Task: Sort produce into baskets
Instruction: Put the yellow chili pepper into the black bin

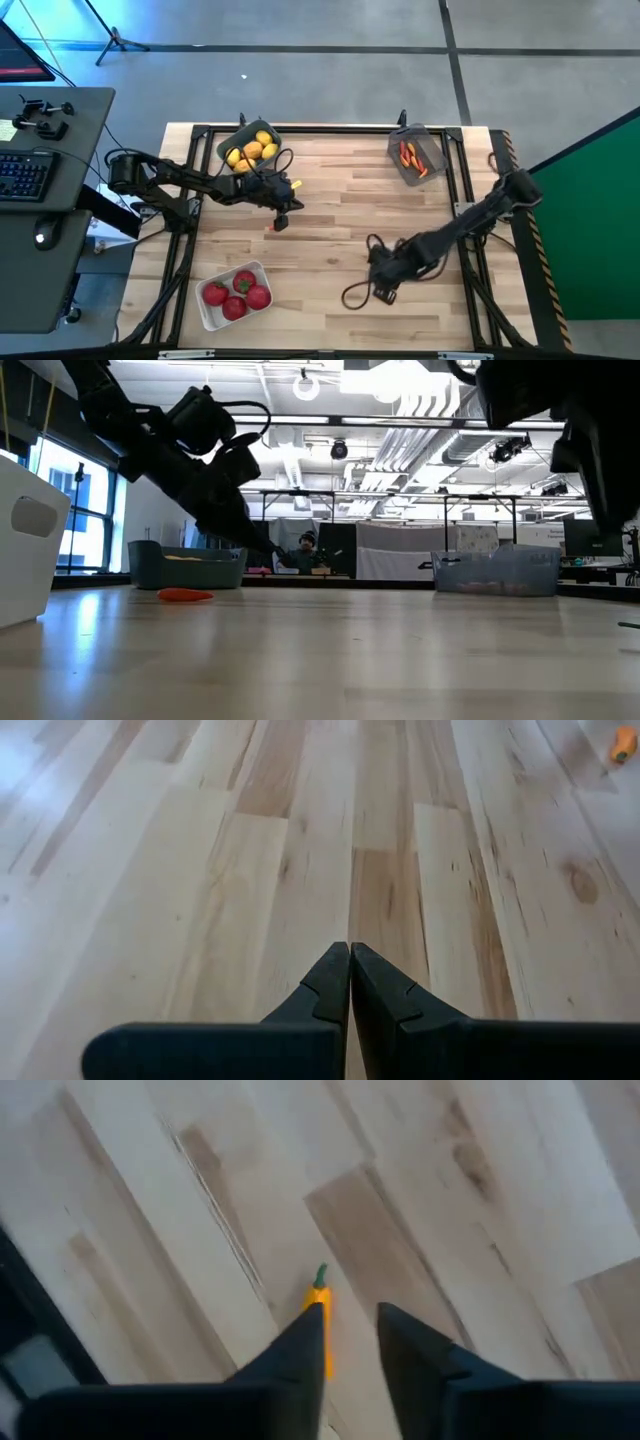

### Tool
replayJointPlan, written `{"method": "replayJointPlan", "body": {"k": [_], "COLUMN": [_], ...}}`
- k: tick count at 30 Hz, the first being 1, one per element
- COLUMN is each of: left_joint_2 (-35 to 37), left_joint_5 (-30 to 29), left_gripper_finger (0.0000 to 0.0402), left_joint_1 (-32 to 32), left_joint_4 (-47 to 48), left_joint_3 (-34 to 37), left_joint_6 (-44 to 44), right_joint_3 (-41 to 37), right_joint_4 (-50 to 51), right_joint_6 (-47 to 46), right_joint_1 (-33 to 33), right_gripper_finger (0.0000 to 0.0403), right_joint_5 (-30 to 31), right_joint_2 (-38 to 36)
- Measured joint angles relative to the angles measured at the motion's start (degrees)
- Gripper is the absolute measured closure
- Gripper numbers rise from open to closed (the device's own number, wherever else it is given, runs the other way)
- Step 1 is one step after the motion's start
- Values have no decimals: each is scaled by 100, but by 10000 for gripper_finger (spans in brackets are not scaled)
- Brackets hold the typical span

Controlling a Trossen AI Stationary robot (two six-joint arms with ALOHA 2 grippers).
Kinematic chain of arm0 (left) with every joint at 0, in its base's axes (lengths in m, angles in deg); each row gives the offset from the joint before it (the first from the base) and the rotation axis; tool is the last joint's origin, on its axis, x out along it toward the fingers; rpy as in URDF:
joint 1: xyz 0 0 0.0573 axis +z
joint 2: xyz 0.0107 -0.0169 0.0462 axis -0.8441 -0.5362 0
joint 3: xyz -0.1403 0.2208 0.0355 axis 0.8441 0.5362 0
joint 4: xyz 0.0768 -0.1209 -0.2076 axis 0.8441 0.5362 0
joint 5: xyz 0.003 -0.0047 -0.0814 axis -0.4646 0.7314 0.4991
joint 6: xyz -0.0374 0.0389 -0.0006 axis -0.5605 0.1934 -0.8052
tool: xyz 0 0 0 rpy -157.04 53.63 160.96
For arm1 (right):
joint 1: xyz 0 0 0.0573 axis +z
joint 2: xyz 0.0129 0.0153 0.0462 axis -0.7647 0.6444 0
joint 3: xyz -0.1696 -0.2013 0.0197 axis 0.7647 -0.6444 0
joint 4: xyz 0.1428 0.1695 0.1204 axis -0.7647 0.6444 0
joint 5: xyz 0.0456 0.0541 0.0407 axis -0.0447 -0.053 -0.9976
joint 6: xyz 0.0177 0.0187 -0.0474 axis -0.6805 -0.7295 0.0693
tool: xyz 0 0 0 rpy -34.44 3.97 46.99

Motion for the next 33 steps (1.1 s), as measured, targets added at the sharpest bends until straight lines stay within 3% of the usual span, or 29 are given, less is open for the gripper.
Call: {"method": "replayJointPlan", "body": {"k": [8, 15, 21, 27, 33], "left_joint_2": [-4, -4, -4, -4, -4], "left_joint_5": [0, 2, 6, 61, 114], "left_gripper_finger": [401, 401, 401, 401, 401], "left_joint_1": [0, 0, 10, 81, 119], "left_joint_4": [-103, -139, -90, 365, 632], "left_joint_3": [0, 0, 0, -2, -2], "left_joint_6": [141, 184, 212, -39, -427], "right_joint_3": [763, 966, 692, 668, 681], "right_joint_4": [-159, 518, 97, -121, 541], "right_joint_6": [-203, -733, -689, -310, 377], "right_joint_1": [188, 387, 389, 79, -718], "right_gripper_finger": [217, 209, 254, 382, 382], "right_joint_5": [-769, -724, -709, -580, 313], "right_joint_2": [1198, 1736, 1754, 1521, 621]}}
